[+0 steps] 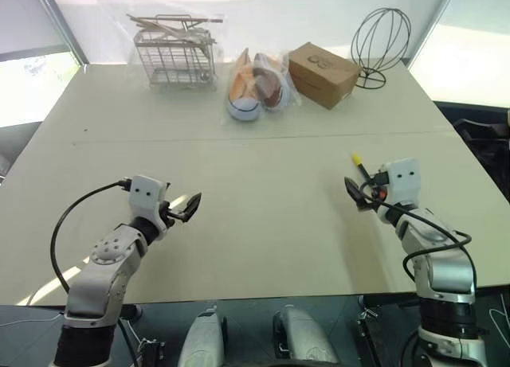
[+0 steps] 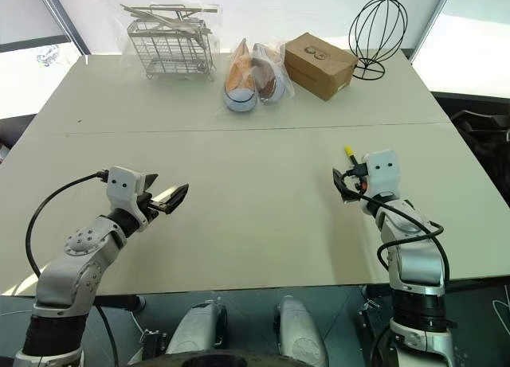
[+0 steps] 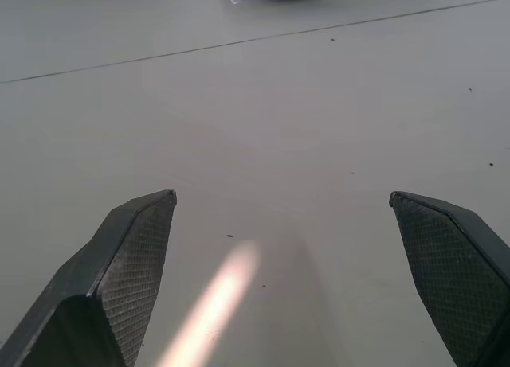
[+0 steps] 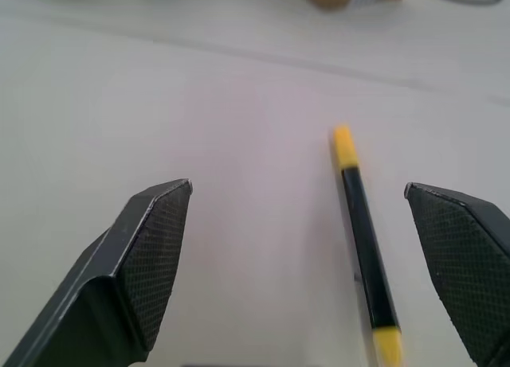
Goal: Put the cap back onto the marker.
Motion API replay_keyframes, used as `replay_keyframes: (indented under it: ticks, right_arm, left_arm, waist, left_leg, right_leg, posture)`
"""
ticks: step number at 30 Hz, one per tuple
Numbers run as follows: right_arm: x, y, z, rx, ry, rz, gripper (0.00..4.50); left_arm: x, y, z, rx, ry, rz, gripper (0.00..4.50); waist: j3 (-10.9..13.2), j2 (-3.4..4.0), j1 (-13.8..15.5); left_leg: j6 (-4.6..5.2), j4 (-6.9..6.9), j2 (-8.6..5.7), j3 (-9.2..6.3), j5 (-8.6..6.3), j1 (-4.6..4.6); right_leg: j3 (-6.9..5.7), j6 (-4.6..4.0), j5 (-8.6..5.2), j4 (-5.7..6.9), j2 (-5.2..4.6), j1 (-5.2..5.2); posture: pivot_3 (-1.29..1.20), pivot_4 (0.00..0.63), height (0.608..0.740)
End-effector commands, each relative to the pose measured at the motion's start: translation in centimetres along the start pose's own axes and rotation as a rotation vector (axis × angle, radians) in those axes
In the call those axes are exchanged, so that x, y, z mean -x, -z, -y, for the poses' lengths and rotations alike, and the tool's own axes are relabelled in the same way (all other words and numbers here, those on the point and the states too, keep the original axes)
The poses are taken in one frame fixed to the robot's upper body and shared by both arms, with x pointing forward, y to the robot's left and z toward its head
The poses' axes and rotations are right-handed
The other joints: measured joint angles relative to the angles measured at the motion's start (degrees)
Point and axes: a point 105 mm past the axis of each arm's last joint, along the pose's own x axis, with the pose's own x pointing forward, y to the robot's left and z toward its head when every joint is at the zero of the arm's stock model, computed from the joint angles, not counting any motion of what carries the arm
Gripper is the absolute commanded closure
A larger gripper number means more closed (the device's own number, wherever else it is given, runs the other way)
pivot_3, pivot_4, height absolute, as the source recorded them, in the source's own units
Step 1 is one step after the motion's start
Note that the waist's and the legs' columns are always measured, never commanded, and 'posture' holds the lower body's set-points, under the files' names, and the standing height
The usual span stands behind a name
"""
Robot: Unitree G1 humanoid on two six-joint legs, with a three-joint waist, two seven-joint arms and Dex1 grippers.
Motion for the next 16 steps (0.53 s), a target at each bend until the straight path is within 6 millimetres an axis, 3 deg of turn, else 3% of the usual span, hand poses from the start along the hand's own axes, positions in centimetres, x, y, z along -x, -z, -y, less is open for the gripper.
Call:
replay_keyframes:
  ticks: [1, 10, 16]
  right_arm:
    - [1.0, -1.3, -1.7, -0.015, -0.052, 0.094, 0.03]
    - [4.9, 2.8, -4.5, -0.121, -0.056, 0.001, 0.03]
    - [4.9, 3.2, -5.0, -0.136, -0.036, 0.006, 0.03]
  left_arm:
    - [0.4, -1.1, -0.6, -0.030, -0.034, 0.049, 0.00]
    - [1.1, -0.1, -1.2, -0.018, -0.084, 0.041, 0.00]
    - [1.3, 0.9, -1.0, -0.004, -0.099, 0.021, 0.00]
  waist:
    - [0.00, 0.00, 0.11]
    - [0.00, 0.00, 0.06]
    - [0.00, -0.01, -0.06]
  left_leg:
    - [0.00, -0.01, 0.01, -0.01, 0.00, 0.00]
    - [0.00, -0.06, 0.01, 0.02, 0.00, -0.01]
    - [-0.01, -0.04, 0.00, 0.01, -0.01, 0.00]
  right_leg:
    - [-0.01, 0.00, 0.00, -0.01, 0.00, 0.00]
    - [0.00, -0.16, -0.10, -0.07, -0.33, -0.03]
    - [0.04, -0.18, -0.10, -0.11, -0.40, -0.06]
  posture:
    - [0.00, 0.150, 0.740]
    - [0.00, 0.150, 0.740]
    - [0.00, 0.150, 0.740]
